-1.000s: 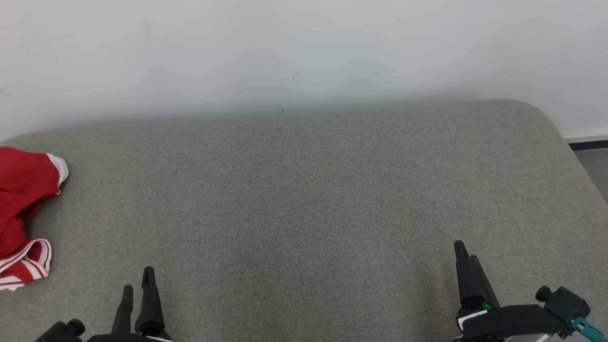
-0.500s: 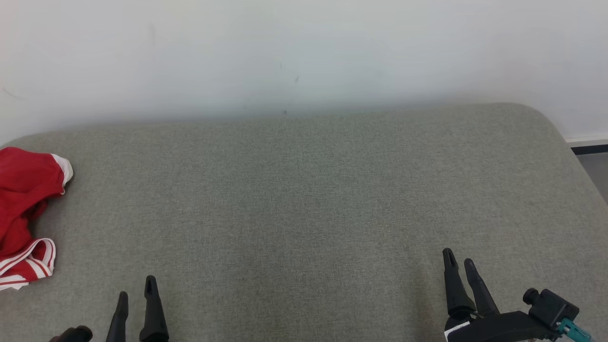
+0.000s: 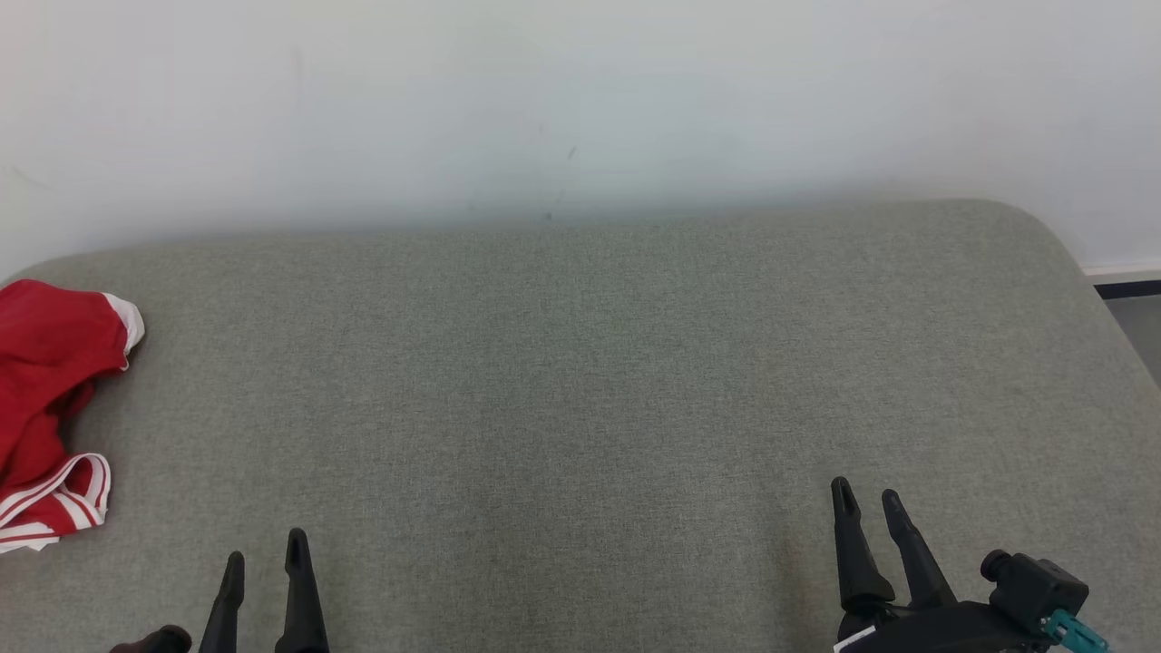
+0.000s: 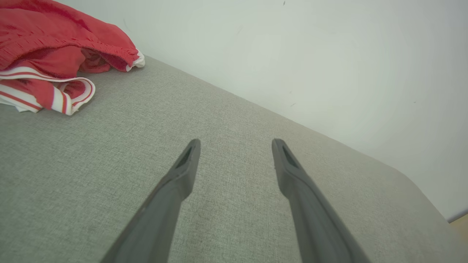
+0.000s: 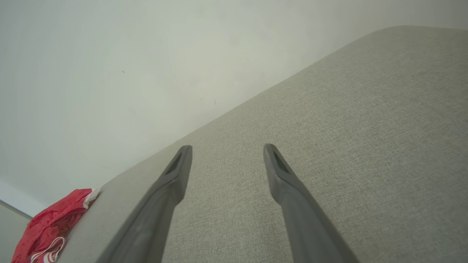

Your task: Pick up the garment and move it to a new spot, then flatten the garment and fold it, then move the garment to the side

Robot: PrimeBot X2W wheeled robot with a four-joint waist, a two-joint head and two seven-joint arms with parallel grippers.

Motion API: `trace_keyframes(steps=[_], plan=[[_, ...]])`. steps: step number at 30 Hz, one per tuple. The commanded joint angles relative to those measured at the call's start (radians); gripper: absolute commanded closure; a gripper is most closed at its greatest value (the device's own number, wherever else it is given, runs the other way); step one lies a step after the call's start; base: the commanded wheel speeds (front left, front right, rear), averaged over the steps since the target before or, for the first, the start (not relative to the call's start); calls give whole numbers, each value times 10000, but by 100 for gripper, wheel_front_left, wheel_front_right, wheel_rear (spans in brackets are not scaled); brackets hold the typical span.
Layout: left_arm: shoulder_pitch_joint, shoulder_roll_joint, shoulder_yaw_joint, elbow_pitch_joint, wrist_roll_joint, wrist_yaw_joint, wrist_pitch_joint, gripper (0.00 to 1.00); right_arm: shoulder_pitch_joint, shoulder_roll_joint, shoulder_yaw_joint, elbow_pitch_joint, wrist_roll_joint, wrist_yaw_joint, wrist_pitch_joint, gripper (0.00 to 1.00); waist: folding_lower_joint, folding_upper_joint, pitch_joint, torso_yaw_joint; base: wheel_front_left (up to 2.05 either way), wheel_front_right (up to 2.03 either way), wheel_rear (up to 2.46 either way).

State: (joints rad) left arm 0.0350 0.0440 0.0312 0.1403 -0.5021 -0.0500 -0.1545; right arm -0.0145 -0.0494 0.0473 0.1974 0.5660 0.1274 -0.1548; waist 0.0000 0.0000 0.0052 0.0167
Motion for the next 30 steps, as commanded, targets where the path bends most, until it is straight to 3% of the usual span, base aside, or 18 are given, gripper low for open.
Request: trace_keyframes(steps=[1, 12, 30], plan=[[12, 58, 18, -135, 260, -70, -89, 0, 69, -10, 40, -111, -269, 40, -97, 0, 0, 0, -1, 6, 0, 0, 0], [234, 66, 232, -125, 1426, -326, -357, 0, 209, -10, 77, 67, -1671, 45, -358, 0, 0, 0, -16, 64, 0, 0, 0], [452, 74, 251, -217, 2918, -196, -731, 0, 334, -12, 226, -5, -3237, 43, -719, 0, 0, 0, 15, 127, 0, 0, 0]])
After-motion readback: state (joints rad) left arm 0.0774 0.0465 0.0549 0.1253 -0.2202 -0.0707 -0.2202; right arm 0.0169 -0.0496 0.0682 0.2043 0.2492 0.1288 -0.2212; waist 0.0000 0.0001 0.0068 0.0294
